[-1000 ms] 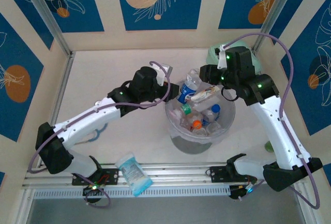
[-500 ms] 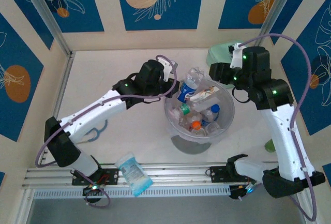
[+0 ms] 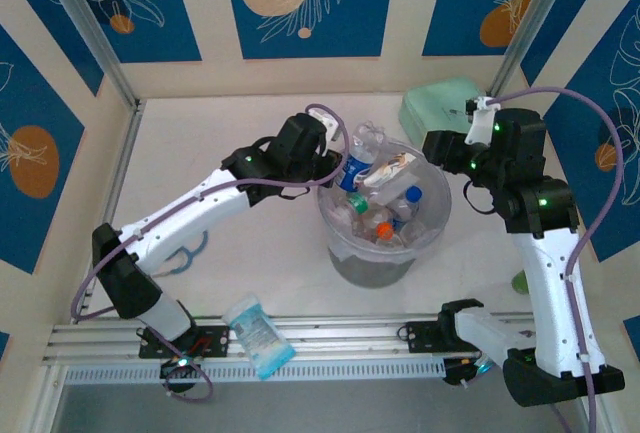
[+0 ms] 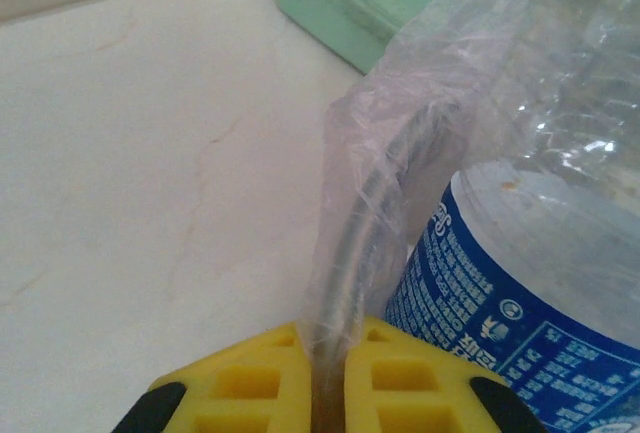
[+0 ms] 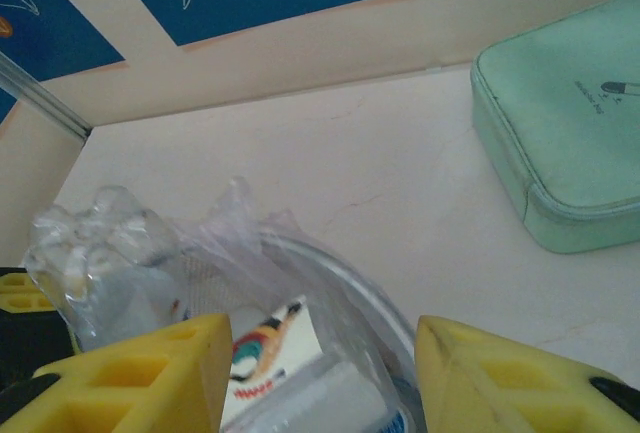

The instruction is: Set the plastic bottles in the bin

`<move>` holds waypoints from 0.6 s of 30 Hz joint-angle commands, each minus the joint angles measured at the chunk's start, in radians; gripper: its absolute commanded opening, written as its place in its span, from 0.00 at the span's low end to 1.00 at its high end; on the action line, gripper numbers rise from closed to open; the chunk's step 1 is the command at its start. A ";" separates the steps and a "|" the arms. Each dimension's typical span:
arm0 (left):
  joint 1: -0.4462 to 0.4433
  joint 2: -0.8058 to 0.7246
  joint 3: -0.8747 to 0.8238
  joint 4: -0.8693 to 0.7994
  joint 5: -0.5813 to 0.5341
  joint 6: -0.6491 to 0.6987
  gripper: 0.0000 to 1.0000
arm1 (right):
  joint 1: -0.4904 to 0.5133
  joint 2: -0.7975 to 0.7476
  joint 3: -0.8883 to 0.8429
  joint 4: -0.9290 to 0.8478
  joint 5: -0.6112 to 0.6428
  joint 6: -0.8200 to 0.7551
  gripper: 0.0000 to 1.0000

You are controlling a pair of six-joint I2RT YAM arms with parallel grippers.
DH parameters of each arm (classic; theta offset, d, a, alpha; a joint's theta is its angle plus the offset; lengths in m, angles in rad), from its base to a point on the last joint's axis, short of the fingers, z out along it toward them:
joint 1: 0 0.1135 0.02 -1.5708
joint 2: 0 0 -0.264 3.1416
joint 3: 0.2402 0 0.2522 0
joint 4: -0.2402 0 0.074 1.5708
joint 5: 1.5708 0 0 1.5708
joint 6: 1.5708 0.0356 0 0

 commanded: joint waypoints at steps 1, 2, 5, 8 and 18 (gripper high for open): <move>0.037 -0.008 0.041 -0.009 -0.157 0.034 0.00 | -0.017 -0.026 -0.034 0.046 -0.064 0.017 0.52; 0.050 -0.009 0.036 -0.011 -0.162 0.032 0.00 | -0.020 -0.029 -0.041 0.053 -0.073 0.025 0.51; 0.110 -0.022 0.011 -0.016 -0.161 0.023 0.00 | -0.020 -0.031 -0.058 0.062 -0.086 0.042 0.51; 0.180 -0.049 -0.027 -0.011 -0.165 0.018 0.00 | -0.020 -0.035 -0.072 0.067 -0.086 0.051 0.51; 0.421 -0.157 -0.128 -0.033 -0.170 0.052 0.00 | -0.022 -0.034 -0.114 0.074 -0.089 0.065 0.51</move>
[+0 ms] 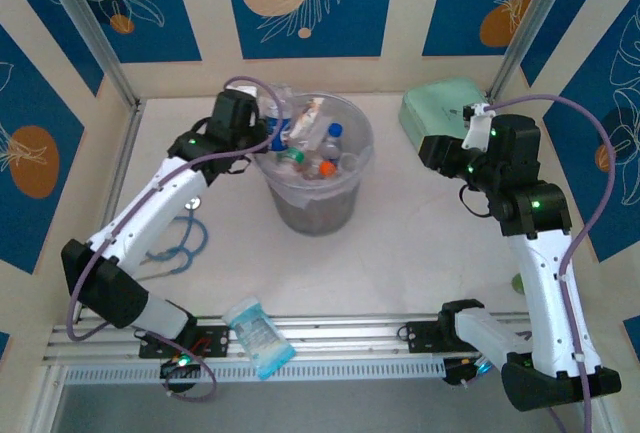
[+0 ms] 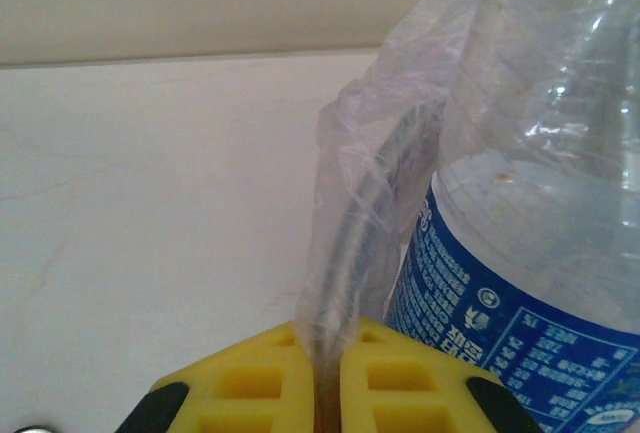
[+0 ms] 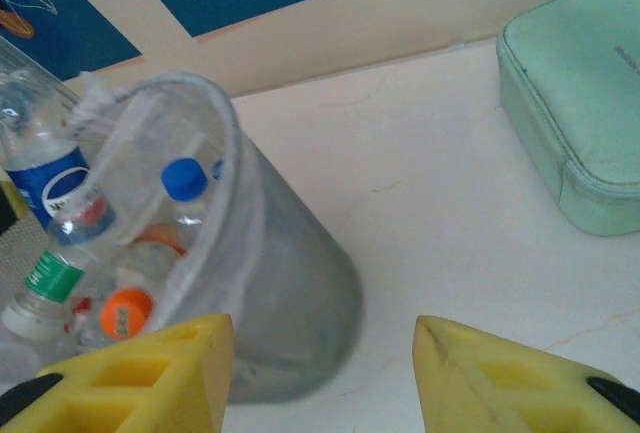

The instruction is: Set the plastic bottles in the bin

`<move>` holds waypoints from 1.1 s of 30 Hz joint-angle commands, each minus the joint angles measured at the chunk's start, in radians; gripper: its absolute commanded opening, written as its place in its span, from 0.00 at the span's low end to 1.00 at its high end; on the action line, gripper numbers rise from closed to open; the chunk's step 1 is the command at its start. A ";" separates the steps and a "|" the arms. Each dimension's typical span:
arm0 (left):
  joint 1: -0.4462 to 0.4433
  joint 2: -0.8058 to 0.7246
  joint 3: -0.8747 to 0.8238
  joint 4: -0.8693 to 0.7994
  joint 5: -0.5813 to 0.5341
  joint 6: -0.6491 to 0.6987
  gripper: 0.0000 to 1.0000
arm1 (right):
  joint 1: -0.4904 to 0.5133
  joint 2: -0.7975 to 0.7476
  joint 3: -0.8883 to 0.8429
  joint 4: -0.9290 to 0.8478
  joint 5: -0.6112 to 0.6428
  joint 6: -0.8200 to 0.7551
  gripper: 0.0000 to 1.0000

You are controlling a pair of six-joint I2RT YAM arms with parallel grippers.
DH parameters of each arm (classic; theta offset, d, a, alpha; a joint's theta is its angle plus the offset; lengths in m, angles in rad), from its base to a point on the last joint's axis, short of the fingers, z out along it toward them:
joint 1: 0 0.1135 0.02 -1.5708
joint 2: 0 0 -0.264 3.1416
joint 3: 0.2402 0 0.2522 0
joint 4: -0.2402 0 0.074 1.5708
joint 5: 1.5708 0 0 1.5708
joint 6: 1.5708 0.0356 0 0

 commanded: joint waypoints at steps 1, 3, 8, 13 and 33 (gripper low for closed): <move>0.048 -0.040 -0.014 -0.023 -0.038 0.041 0.00 | -0.006 -0.010 -0.028 0.017 -0.027 0.019 0.51; 0.066 -0.043 -0.015 -0.018 -0.021 0.041 0.00 | -0.006 -0.015 -0.046 0.021 -0.027 0.022 0.51; 0.070 -0.030 -0.030 0.001 0.025 0.029 0.00 | -0.006 -0.046 -0.186 0.099 -0.021 0.027 0.50; 0.070 -0.045 -0.048 0.020 0.042 0.030 0.17 | -0.002 -0.054 -0.339 0.166 0.003 0.012 0.62; 0.105 -0.582 -0.430 0.163 -0.282 0.228 1.00 | 0.053 -0.079 -0.837 0.692 0.347 -0.066 0.99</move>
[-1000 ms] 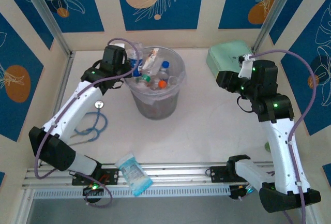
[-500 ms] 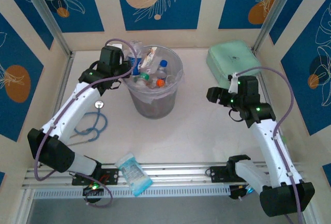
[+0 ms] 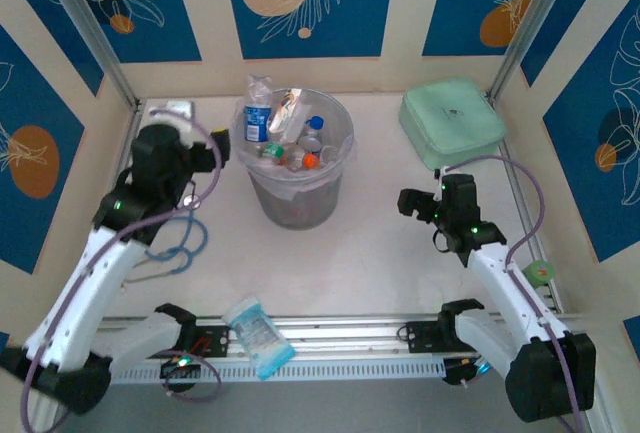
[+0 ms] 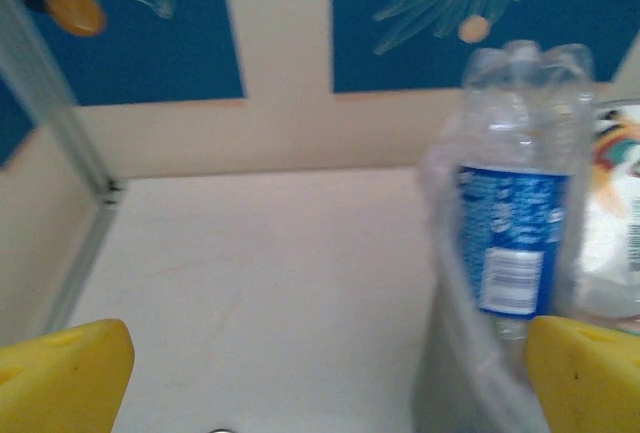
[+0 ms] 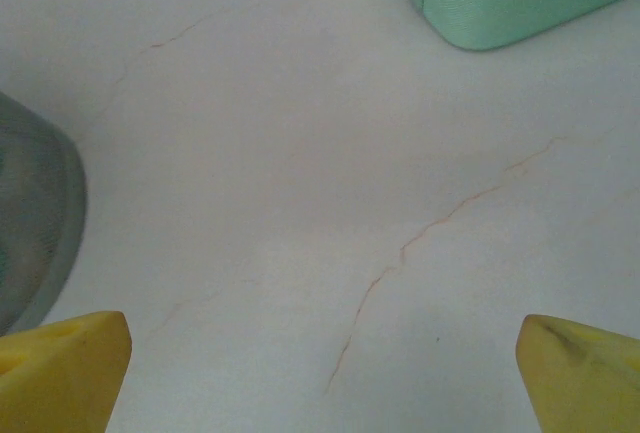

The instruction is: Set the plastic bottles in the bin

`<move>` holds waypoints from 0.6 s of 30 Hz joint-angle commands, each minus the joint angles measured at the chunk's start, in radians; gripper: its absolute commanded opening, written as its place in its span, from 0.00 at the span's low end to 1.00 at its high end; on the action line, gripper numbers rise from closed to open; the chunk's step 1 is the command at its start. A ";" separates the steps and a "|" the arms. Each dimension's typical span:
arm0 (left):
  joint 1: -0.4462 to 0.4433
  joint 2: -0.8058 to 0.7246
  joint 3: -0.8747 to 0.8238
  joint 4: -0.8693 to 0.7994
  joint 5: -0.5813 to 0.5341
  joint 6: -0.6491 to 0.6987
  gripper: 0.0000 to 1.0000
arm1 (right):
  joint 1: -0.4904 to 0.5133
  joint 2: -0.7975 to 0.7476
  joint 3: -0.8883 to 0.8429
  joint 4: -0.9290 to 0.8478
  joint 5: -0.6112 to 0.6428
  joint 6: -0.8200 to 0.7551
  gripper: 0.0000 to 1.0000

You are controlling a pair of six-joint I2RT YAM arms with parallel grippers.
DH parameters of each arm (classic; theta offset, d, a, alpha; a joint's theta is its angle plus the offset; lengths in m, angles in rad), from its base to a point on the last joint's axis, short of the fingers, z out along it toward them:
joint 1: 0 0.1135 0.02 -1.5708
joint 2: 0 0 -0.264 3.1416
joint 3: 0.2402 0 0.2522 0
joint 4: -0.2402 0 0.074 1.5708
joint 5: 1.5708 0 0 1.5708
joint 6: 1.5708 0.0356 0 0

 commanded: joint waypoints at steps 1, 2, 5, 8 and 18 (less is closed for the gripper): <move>0.028 -0.097 -0.195 0.095 -0.182 0.039 1.00 | 0.011 -0.012 -0.069 0.196 0.084 -0.048 0.99; 0.036 -0.126 -0.270 0.132 -0.210 0.037 1.00 | 0.011 -0.003 -0.085 0.225 0.089 -0.058 0.99; 0.054 -0.172 -0.468 0.247 -0.272 0.041 1.00 | 0.010 0.033 -0.087 0.252 0.089 -0.099 0.99; 0.063 -0.171 -0.621 0.414 -0.263 0.066 1.00 | 0.009 0.089 -0.109 0.336 0.084 -0.128 0.99; 0.154 0.114 -0.863 0.996 -0.146 0.187 1.00 | 0.011 0.253 -0.205 0.718 0.055 -0.214 0.99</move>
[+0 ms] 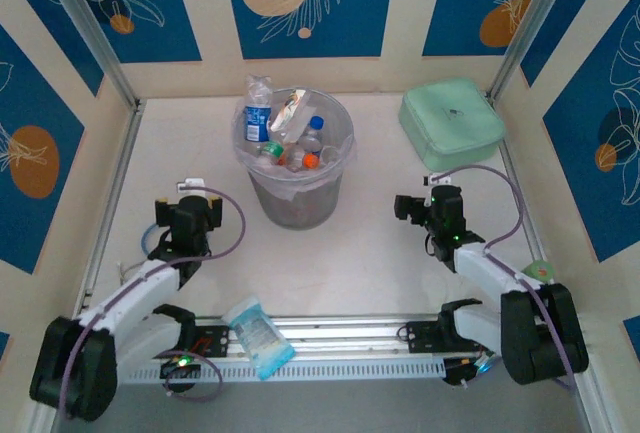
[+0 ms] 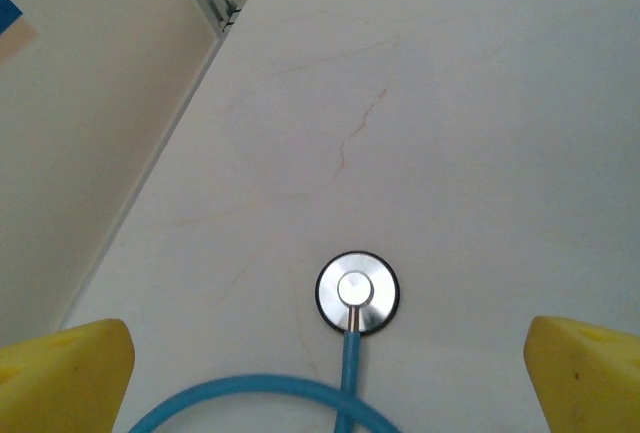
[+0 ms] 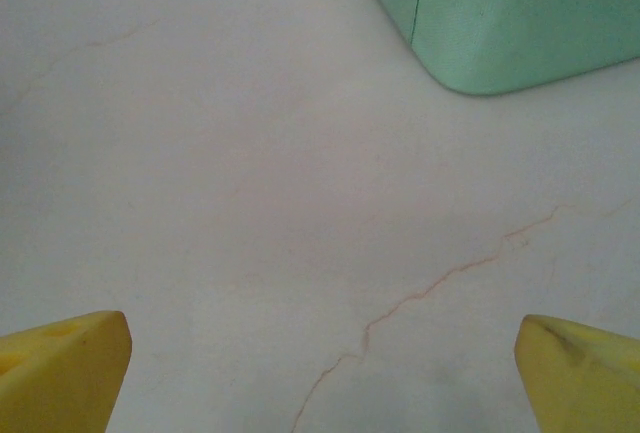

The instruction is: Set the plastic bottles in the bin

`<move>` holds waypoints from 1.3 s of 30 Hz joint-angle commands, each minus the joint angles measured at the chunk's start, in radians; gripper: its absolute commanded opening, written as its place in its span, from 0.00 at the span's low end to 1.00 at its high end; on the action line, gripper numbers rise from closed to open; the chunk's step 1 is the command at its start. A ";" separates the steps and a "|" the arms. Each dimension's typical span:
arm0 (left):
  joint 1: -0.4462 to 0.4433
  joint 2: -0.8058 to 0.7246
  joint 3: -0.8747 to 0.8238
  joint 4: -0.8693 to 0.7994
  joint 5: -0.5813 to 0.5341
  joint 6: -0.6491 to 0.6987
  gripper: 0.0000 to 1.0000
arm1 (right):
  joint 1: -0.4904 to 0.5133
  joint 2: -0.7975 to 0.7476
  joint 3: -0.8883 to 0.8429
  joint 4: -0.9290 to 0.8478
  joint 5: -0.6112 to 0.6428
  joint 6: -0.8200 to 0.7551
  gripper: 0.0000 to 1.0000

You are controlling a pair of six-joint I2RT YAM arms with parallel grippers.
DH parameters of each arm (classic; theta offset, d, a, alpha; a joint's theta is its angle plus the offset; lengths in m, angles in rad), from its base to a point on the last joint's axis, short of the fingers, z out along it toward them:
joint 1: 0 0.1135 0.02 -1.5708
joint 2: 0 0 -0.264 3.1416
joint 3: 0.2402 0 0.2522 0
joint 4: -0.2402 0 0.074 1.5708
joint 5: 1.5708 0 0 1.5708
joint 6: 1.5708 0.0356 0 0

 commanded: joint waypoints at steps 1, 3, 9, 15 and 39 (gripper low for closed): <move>0.047 0.088 -0.044 0.328 0.063 0.062 1.00 | 0.007 0.046 0.004 0.202 -0.014 -0.074 0.99; 0.061 0.154 -0.060 0.434 0.091 0.078 1.00 | 0.005 0.076 -0.002 0.272 -0.015 -0.101 0.99; 0.126 0.367 -0.033 0.644 0.236 0.037 1.00 | -0.022 0.178 -0.010 0.474 -0.047 -0.159 0.99; 0.146 0.529 -0.004 0.749 0.329 0.054 1.00 | -0.085 0.406 -0.029 0.761 -0.115 -0.126 0.99; 0.149 0.576 0.005 0.781 0.336 0.060 1.00 | -0.141 0.393 0.051 0.578 -0.131 -0.064 0.99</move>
